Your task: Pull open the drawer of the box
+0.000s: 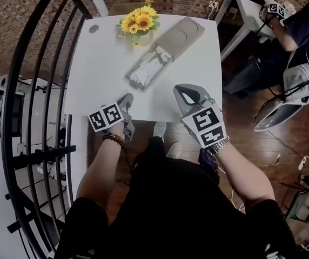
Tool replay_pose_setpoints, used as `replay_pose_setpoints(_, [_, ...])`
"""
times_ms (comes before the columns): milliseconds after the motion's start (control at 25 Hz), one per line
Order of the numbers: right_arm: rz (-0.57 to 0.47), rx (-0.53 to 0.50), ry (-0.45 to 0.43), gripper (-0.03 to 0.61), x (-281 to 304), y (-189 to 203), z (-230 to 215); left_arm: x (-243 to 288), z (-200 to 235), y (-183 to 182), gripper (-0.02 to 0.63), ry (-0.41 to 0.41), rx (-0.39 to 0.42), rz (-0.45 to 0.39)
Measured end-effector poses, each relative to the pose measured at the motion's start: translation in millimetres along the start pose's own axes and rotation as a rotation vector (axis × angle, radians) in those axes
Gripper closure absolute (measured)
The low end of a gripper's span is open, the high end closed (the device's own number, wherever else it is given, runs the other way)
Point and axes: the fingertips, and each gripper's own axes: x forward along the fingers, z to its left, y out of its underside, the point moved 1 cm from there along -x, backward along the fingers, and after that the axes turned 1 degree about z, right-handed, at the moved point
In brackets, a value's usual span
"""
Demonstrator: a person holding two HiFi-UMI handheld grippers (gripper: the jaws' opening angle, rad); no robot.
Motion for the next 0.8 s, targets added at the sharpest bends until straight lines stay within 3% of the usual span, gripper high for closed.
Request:
replay_pose_setpoints(240, [-0.048,0.016,0.014,0.586,-29.8,1.6,5.6,-32.1,-63.6,1.7,0.597,-0.021,0.341,-0.036])
replay_pose_setpoints(440, [-0.097,0.035,0.029,0.586,-50.2,-3.5,11.8,-52.2,-126.9,9.4,0.597,0.039,0.574,-0.041])
replay_pose_setpoints(800, [-0.156,0.083,0.092,0.588,-66.9,-22.6,25.0,-76.2,-183.7,14.8,0.597,0.153,0.802,-0.051])
